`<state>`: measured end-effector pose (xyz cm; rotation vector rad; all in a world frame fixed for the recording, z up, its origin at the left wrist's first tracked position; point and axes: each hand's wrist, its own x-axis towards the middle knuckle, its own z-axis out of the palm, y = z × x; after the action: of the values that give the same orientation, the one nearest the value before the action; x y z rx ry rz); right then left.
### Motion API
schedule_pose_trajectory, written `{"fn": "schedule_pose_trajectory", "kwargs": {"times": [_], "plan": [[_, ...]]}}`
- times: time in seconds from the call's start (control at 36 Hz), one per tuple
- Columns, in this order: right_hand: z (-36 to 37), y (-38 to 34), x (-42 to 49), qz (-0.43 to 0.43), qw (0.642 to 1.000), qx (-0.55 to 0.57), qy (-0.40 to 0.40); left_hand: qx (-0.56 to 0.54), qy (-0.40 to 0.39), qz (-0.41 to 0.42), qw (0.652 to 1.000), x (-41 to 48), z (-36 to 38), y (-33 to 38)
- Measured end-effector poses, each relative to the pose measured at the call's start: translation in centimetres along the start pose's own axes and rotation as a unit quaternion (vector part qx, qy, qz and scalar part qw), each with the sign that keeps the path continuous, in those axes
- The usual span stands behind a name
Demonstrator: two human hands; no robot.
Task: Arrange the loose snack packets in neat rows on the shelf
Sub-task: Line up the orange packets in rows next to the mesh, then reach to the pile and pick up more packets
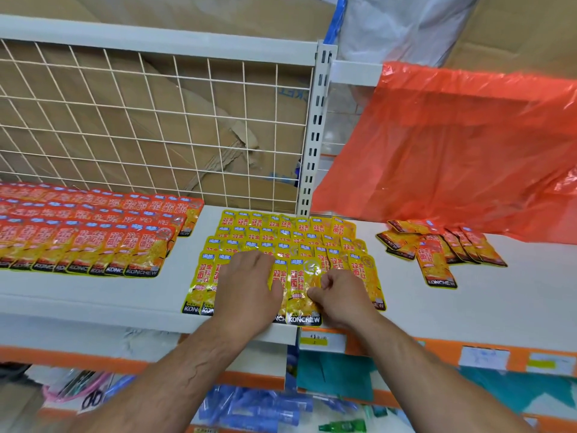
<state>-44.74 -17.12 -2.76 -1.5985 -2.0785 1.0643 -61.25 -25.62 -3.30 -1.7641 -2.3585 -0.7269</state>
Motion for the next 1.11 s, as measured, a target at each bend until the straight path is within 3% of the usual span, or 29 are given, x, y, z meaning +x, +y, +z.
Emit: {"fn": "schedule_pose_trajectory", "kwargs": {"times": [0.25, 0.67, 0.86, 1.11], "plan": [[0.3, -1.1, -0.6, -0.009, 0.989, -0.145, 0.026, -0.005, -0.017, 0.009, 1.000, -0.4, 0.2, 0.0], [-1.0, 0.2, -1.6, -0.021, 0.977, -0.178, 0.117, -0.032, -0.035, 0.086, 0.995, 0.6, 1.8, 2.5], [-4.6, 4.2, -2.3, -0.052, 0.958, -0.247, 0.139, -0.057, -0.043, 0.149, 0.986, 1.7, 3.7, 6.7], [-11.2, 11.1, -1.4, -0.011, 0.966, -0.207, 0.152, -0.080, -0.080, 0.178, 0.977, 2.9, 7.0, 15.2]]}}
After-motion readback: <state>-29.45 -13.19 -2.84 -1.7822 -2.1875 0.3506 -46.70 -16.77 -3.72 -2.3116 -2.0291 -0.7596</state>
